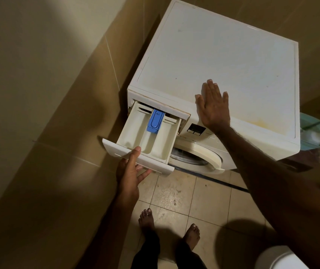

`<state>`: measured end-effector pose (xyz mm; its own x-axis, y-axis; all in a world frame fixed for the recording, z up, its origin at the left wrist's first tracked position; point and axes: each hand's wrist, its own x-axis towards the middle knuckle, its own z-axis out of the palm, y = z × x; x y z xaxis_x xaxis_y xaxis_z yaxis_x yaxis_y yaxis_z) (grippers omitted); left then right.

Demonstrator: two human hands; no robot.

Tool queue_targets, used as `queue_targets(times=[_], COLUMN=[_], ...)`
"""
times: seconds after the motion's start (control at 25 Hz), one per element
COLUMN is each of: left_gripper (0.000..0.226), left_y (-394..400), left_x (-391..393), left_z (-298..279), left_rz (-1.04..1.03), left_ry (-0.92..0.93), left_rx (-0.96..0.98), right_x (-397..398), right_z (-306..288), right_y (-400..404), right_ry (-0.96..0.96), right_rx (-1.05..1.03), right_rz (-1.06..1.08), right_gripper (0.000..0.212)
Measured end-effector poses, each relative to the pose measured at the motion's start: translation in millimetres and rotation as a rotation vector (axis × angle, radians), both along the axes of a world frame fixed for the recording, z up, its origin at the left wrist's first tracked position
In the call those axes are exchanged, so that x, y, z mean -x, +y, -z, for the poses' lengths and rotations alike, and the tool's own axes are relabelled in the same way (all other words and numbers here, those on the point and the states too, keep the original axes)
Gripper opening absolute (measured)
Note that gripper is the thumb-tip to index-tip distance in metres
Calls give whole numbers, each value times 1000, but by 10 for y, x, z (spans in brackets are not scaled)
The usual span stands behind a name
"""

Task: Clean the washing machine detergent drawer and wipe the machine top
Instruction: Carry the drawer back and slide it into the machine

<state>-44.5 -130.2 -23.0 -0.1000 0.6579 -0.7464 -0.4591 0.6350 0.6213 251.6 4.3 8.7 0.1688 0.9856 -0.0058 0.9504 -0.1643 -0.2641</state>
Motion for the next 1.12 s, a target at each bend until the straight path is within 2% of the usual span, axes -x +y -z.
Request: queue_targets(times=[0.28, 0.52, 0.88, 1.12], left_gripper=[51, 74, 79, 67], left_y=[174, 295, 396, 602], left_x=[-140, -199, -304, -409], left_z=[-61, -105, -129, -85], left_rz=[-33, -46, -68, -45], left_ry=[-33, -50, -63, -86], left_rx=[11, 11, 9, -57], right_x=[-12, -9, 9, 16], right_z=[6, 3, -11, 9], right_y=[2, 0, -10, -13], right_ry=[-5, -19, -24, -33], right_rx=[-7, -13, -13, -30], right_rz=[-5, 3, 8, 15], right_gripper=[63, 63, 63, 62])
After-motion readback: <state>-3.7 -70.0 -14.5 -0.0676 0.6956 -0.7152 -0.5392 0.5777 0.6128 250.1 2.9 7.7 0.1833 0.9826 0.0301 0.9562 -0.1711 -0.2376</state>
